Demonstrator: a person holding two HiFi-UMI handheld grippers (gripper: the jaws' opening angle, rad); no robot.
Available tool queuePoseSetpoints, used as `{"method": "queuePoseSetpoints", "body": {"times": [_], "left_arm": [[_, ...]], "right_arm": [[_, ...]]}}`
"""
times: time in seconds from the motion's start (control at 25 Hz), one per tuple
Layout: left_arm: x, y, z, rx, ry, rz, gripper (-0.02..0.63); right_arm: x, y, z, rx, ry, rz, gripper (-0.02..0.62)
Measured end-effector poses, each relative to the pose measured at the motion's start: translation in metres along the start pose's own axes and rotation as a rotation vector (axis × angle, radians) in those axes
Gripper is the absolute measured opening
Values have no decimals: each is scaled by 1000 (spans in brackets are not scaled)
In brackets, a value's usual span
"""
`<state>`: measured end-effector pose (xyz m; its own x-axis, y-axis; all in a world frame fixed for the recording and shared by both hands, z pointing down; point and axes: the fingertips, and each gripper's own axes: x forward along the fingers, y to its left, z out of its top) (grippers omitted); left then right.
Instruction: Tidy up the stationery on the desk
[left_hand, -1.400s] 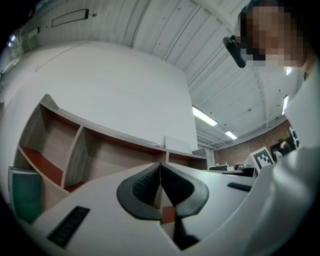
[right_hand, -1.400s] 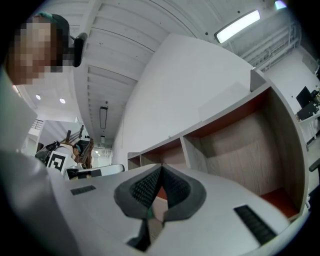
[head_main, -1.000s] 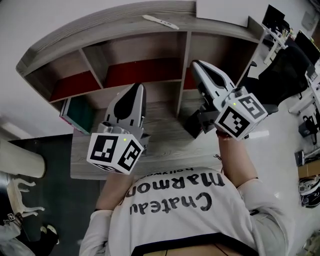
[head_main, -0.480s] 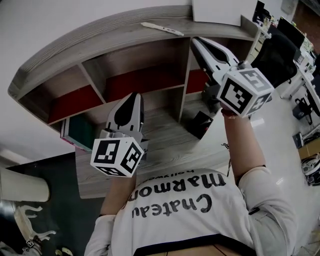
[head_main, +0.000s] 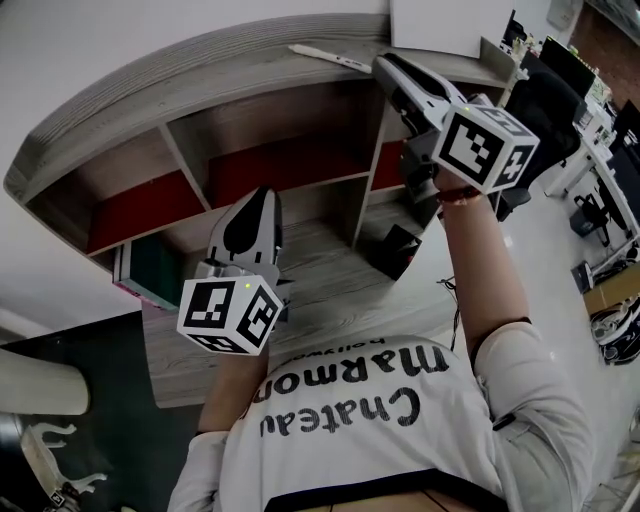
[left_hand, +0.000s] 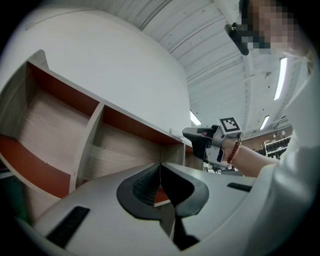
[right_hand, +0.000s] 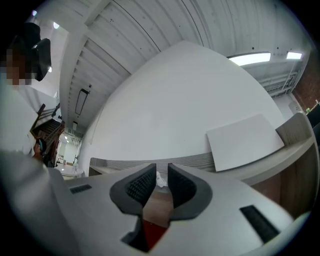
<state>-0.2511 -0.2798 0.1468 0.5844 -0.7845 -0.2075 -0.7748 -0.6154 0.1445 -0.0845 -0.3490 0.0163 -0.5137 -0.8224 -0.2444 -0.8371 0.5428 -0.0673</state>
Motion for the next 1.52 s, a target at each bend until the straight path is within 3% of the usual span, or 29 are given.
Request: {"method": "queuePoseSetpoints", "body": {"times": [0.36, 0.6, 1.52], "left_arm": [[1, 10, 1, -14, -12, 10, 17], [1, 16, 2, -10, -20, 11, 17], [-3, 11, 9, 1, -38, -14, 17]], "right_arm": [[18, 1, -7, -56, 57, -30, 103], [23, 0, -17, -223, 104, -103, 98], [6, 6, -10, -118, 36, -91, 60]]}}
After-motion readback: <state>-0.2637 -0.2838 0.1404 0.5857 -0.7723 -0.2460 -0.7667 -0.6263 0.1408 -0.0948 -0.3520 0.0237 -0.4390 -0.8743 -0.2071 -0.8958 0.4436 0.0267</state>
